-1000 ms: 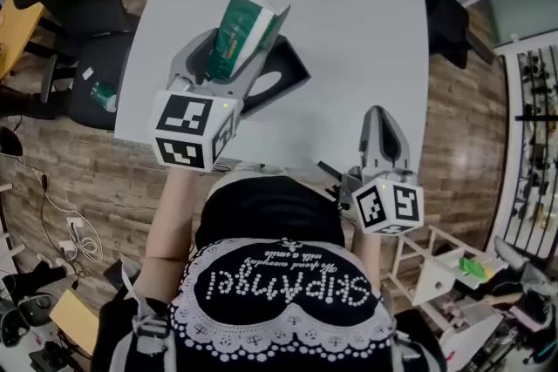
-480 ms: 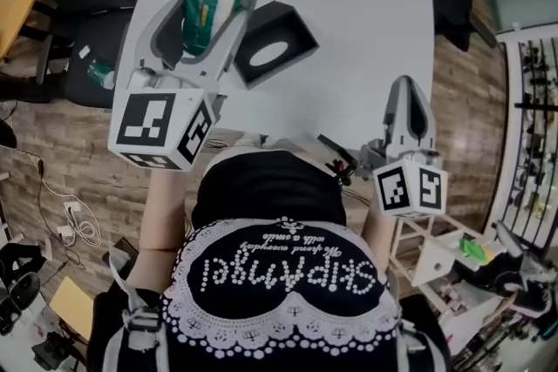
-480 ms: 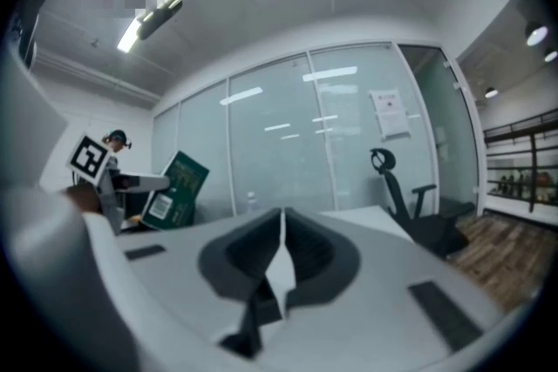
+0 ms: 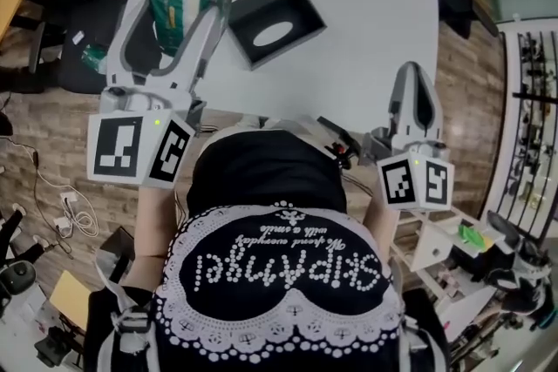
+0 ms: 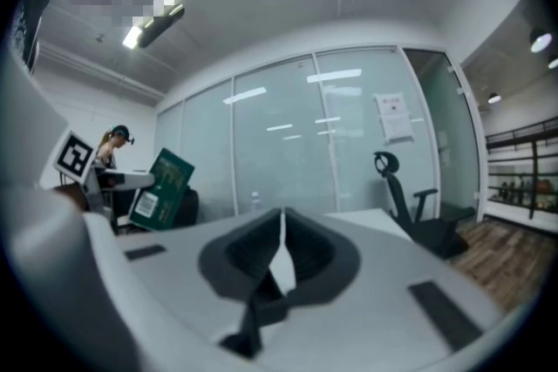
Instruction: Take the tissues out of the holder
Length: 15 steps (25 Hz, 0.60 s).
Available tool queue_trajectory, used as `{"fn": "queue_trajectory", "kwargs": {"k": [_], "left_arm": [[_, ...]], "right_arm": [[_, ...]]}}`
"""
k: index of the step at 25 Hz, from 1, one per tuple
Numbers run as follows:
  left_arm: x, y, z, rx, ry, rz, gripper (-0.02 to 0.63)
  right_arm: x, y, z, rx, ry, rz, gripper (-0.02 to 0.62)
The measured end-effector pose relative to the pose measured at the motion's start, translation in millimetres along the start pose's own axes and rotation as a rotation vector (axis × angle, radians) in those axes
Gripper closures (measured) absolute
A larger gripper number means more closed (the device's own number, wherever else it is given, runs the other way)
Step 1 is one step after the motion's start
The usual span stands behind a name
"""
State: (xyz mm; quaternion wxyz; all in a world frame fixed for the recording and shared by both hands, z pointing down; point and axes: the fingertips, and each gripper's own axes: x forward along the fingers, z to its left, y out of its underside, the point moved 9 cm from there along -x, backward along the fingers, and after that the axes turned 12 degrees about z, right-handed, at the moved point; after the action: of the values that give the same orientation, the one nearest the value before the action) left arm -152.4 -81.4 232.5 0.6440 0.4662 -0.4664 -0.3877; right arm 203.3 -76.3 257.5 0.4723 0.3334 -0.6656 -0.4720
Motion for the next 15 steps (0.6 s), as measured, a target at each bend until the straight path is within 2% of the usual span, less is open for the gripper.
{"fn": "queue_trajectory", "kwargs": {"k": [6,15], "left_arm": [[-16.5,13.0,10.4,-0.03,-0.039,-0.007,0.272],[-27.3,28.8,25.1,-0.029,-0.065,0.018,0.272]], "right_arm": [[3.9,-5.9,13.6,-0.03,0.0,0.003,0.56],[5.0,-5.1,25.7,-0.031,0.014,0.008,0.56]]}}
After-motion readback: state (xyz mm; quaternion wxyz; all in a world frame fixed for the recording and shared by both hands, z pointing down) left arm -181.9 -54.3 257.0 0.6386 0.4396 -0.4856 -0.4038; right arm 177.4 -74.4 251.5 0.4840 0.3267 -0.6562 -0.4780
